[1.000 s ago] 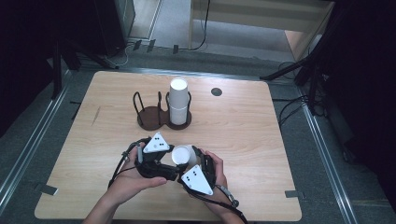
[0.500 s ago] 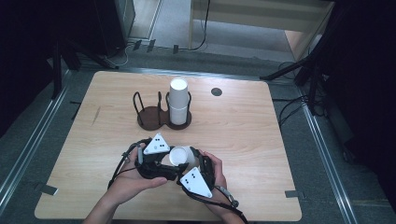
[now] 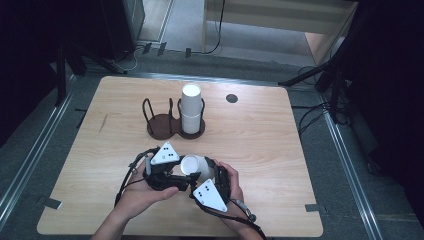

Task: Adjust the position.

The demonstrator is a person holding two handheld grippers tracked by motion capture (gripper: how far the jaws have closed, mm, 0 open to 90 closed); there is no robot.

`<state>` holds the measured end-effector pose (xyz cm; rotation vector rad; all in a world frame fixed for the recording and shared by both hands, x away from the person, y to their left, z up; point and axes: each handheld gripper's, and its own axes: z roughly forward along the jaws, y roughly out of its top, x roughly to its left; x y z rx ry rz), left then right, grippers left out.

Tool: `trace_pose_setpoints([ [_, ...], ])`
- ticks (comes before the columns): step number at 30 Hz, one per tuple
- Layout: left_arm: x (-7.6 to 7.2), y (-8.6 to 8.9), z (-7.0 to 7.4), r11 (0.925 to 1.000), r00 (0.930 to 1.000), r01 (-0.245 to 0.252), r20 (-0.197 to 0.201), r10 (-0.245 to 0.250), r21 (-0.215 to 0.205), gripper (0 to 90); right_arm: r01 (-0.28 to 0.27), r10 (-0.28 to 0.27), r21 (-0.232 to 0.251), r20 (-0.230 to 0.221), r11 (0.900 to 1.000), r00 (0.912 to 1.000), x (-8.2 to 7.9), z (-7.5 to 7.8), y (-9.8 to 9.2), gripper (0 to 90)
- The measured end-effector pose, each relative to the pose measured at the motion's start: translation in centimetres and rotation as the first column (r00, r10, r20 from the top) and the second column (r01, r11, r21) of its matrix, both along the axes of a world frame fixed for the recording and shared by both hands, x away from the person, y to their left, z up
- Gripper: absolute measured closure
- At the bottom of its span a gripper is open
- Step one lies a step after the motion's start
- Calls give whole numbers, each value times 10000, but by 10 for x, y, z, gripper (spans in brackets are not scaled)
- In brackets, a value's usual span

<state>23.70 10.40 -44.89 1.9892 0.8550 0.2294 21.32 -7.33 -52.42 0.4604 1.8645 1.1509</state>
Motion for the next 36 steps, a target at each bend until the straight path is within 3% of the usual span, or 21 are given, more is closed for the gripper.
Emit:
trace_pose_setpoints([
  [4, 0, 1, 0, 9998, 9999, -31, 95, 33, -191, 350, 20, -20, -82, 73, 10000, 10000, 0, 2, 0, 239],
  [10, 2, 7, 1, 9979, 9983, -458, 349, 474, -465, 358, -37, 39, -100, 201, 9999, 9998, 0, 6, -2, 211],
  [16, 2, 15, 3, 9915, 9911, -973, 828, 1045, -866, 361, -160, 158, 69, 216, 9998, 9996, -1, 12, -5, 206],
  [21, 1, 20, 4, 9841, 9799, -1279, 1377, 1446, -1234, 363, -140, 134, 235, 241, 9996, 9996, -2, 15, -7, 206],
  [27, -1, 26, 6, 9744, 9615, -1402, 2106, 1764, -1759, 363, -120, 111, 436, 215, 9990, 9997, -2, 19, -10, 206],
  [34, -1, 33, 6, 9583, 9468, -1586, 2388, 2160, -2377, 362, -135, 135, 697, 9, 9975, 9999, -1, 22, -14, 204],
  [36, 0, 34, 4, 9549, 9390, -1679, 2550, 2306, -2451, 361, -72, 79, 902, -79, 9959, 9999, 0, 23, -16, 204],
])
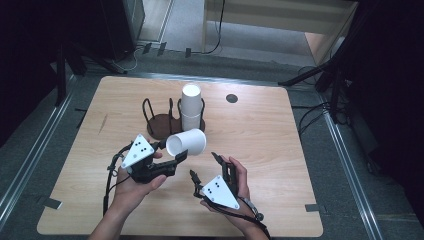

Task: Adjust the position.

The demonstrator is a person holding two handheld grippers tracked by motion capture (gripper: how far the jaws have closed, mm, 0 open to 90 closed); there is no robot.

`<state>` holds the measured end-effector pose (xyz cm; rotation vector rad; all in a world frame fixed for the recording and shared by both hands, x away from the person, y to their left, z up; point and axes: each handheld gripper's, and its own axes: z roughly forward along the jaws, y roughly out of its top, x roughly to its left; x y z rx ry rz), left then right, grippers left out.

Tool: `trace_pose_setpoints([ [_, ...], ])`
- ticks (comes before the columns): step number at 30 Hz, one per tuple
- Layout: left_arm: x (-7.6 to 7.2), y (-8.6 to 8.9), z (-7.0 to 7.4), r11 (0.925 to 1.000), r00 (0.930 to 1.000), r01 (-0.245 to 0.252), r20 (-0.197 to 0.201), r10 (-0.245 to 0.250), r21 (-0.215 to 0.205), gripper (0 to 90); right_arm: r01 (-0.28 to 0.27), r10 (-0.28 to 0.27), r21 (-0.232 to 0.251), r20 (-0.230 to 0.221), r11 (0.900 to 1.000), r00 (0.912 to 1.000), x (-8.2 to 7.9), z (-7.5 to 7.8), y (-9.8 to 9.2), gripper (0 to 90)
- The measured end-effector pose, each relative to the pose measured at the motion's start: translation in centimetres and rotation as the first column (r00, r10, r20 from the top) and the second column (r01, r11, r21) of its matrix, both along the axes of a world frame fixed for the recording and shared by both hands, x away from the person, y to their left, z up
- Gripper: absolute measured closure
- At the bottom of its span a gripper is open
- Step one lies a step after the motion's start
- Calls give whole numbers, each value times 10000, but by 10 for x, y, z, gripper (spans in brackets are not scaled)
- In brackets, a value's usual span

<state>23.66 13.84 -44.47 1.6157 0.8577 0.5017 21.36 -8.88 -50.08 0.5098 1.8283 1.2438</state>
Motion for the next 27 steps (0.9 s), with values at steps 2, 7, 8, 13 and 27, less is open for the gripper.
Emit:
trace_pose_setpoints([
  [2, 1, 1, -1, 9999, 10000, -13, 47, 14, -165, 361, 19, -16, 173, -168, 9998, 9999, 0, 1, -1, 212],
  [7, 2, 4, -4, 9991, 9994, -179, 290, 190, -390, 361, -6, 19, 278, -458, 9996, 9990, 2, 4, -4, 251],
  [8, 2, 5, -5, 9985, 9992, -213, 335, 230, -503, 360, -7, 26, 318, -590, 9995, 9983, 3, 5, -4, 254],
  [13, 3, 8, -6, 9966, 9969, -383, 653, 431, -729, 360, -14, 126, 764, -1462, 9971, 9892, 9, 7, -8, 272],
  [27, 4, 13, -8, 9916, 9877, -526, 1406, 692, -1182, 360, 678, -67, 2536, -2347, 9649, 9720, 22, 13, -19, 244],
])
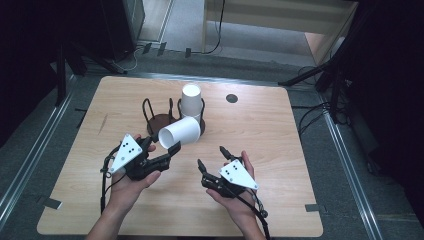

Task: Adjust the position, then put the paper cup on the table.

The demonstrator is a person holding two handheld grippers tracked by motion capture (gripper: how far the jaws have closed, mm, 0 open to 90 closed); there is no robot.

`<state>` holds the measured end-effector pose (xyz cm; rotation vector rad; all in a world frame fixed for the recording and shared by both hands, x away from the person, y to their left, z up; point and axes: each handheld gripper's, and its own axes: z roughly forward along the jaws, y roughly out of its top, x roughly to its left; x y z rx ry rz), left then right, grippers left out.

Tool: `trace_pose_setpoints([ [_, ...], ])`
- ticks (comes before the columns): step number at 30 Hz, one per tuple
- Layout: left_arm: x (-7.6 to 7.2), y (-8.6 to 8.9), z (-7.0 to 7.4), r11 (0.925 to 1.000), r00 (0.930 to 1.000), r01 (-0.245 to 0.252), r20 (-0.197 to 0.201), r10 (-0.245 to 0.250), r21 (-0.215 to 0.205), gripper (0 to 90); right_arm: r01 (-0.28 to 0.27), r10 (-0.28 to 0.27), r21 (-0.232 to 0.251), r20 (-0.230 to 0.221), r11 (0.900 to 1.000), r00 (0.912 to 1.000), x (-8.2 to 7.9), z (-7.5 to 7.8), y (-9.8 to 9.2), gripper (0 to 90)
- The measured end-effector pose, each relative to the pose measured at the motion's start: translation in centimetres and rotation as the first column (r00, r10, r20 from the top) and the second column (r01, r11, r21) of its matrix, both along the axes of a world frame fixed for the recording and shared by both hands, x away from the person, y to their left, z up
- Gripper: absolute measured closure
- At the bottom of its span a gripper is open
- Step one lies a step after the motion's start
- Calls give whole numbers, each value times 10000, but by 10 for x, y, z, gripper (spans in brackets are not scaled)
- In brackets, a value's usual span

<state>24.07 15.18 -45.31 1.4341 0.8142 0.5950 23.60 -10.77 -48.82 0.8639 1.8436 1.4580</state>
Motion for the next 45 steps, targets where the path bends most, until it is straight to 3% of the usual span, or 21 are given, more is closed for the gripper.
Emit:
trace_pose_setpoints([
  [3, 0, 1, -1, 9999, 9999, 4, 105, -3, -102, 360, 138, -138, 342, -14, 9993, 9999, 4, 1, -4, 275],
  [7, 1, 1, -2, 9997, 9999, -42, 167, 45, -220, 360, 477, -457, 562, -356, 9973, 9983, 5, 4, -6, 123],
  [10, 2, 2, -3, 9995, 9997, -91, 236, 98, -301, 360, 1168, -1126, 579, -723, 9915, 9910, 3, 6, -3, 44],
  [15, 2, 3, -3, 9990, 9994, -124, 307, 137, -432, 360, 1187, -1038, 1124, -1300, 9865, 9861, 1, 11, 2, 0],
  [22, 2, 5, -4, 9982, 9993, -160, 328, 179, -581, 360, 1586, -1182, 2061, -1955, 9656, 9736, 1, 17, 3, 0],
  [27, 2, 5, -5, 9979, 9990, -189, 392, 213, -617, 360, 1626, -917, 2825, -2483, 9454, 9643, 2, 19, 4, 0],
  [34, 2, 3, -7, 9980, 9988, -162, 449, 189, -610, 359, 1637, -342, 4027, -3100, 9006, 9501, 3, 22, 10, 0],
  [36, 3, 3, -7, 9979, 9987, -179, 457, 208, -628, 359, 1692, -166, 4435, -3275, 8802, 9447, 4, 23, 11, 0],
  [37, 3, 3, -7, 9977, 9987, -185, 469, 216, -644, 359, 1723, 35, 4749, -3467, 8630, 9380, 4, 24, 11, 0],
  [38, 3, 3, -8, 9976, 9986, -183, 475, 215, -665, 359, 1714, 178, 4930, -3557, 8530, 9344, 5, 24, 11, 0],
  [45, 3, 3, -9, 9971, 9985, -167, 509, 205, -739, 359, 1969, 574, 5686, -3978, 7987, 9157, 6, 24, 12, 0],
])
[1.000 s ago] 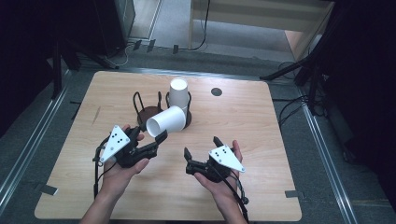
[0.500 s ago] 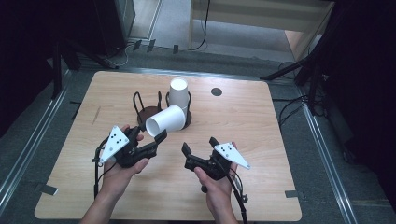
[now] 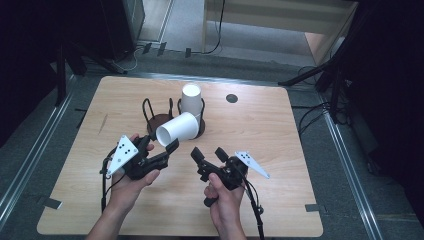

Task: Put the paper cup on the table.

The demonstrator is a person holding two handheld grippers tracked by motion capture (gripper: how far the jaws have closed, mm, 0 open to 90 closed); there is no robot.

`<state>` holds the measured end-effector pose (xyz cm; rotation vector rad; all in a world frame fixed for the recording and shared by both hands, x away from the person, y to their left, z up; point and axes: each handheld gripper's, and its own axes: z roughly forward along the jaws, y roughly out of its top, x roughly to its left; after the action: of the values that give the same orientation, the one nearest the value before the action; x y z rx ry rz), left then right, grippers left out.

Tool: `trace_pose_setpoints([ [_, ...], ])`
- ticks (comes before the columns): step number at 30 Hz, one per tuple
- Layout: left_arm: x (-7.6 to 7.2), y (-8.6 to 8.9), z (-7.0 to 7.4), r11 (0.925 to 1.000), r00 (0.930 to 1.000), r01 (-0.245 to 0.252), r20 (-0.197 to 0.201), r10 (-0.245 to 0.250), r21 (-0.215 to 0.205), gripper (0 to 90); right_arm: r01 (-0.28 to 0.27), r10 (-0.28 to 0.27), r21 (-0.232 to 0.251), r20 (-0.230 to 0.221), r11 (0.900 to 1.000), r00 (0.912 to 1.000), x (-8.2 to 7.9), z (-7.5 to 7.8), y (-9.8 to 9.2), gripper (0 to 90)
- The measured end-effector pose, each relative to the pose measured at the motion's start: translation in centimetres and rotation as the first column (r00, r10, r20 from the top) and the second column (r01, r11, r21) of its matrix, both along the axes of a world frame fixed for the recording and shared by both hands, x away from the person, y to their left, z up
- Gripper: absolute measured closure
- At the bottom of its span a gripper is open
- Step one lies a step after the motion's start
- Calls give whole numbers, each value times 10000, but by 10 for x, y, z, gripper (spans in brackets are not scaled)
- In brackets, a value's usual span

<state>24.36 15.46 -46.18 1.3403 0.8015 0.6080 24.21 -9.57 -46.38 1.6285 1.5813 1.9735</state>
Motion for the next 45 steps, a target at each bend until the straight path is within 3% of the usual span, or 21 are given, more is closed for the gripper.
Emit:
trace_pose_setpoints([
  [6, 0, -3, -2, 10000, 10000, 65, -3, -65, 42, 359, -23, 69, 906, -502, 9959, 9987, 0, 0, 4, 0],
  [13, -1, -6, -6, 9999, 9999, 120, 114, -120, -39, 359, 179, 21, 1837, -1082, 9828, 9941, 1, 3, 6, 0],
  [17, -1, -10, -8, 9998, 9997, 207, 148, -206, -58, 359, 253, 183, 2598, -1638, 9653, 9863, 1, 5, 6, 0],
  [24, -1, -13, -12, 9992, 9991, 365, 205, -362, -154, 359, 531, 369, 3515, -2445, 9347, 9689, 3, 6, 7, 0],
  [29, -2, -18, -14, 9986, 9984, 504, 261, -500, -149, 359, 752, 729, 4354, -3139, 8971, 9467, 5, 7, 8, 0],
  [34, -4, -22, -14, 9979, 9973, 632, 371, -628, -106, 359, 1067, 794, 4697, -3594, 8763, 9298, 8, 6, 10, 0],
  [38, -4, -24, -14, 9971, 9965, 751, 374, -747, -101, 359, 1303, 769, 4908, -3797, 8615, 9219, 11, 5, 11, 0],
  [40, -4, -25, -15, 9968, 9960, 802, 392, -800, -30, 359, 1371, 934, 5168, -3952, 8450, 9138, 13, 5, 11, 0],
  [42, -5, -26, -16, 9962, 9955, 870, 373, -869, 8, 359, 1479, 956, 5208, -4117, 8408, 9063, 15, 3, 11, 0],
  [45, -5, -28, -17, 9953, 9947, 968, 360, -968, 28, 359, 1562, 995, 5372, -4164, 8289, 9037, 17, 3, 12, 0],
])
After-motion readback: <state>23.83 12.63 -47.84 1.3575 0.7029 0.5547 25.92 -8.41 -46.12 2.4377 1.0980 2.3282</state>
